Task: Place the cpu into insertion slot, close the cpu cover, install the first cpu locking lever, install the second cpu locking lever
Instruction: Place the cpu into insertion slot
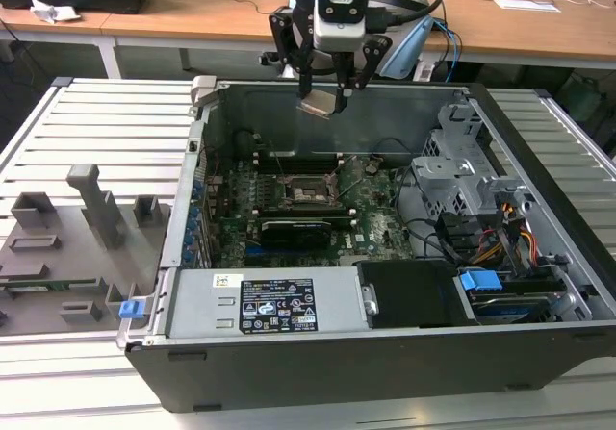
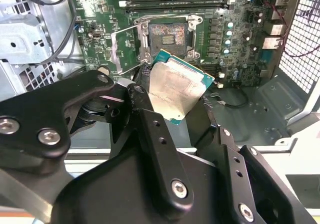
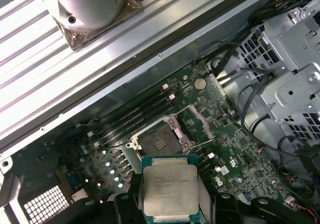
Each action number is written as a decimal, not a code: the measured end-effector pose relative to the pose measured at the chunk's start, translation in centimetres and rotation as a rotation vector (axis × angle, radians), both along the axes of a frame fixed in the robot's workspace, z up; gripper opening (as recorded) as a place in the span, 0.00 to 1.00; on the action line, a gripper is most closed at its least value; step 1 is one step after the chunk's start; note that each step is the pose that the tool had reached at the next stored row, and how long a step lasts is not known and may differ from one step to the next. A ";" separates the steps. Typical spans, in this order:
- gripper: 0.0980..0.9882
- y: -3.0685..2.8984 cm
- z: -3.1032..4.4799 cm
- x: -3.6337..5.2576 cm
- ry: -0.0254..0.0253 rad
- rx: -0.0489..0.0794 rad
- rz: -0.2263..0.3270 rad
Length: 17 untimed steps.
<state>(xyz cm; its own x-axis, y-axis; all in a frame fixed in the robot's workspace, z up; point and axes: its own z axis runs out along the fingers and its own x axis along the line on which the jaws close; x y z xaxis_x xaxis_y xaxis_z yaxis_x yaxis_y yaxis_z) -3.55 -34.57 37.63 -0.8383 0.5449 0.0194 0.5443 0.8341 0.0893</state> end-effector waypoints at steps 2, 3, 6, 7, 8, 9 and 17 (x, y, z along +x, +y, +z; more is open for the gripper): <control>0.48 0.00 0.00 0.00 0.0000 0.000 -0.012; 0.48 0.00 0.00 0.00 0.0000 0.000 -0.015; 0.48 0.00 0.00 0.00 0.0000 0.000 -0.031; 0.48 0.00 0.00 0.00 0.0000 0.000 -0.034; 0.48 0.00 0.00 0.00 0.0000 0.000 -0.039; 0.48 0.00 0.00 0.00 0.0000 0.000 -0.042; 0.48 0.00 0.00 0.00 0.0000 0.000 -0.069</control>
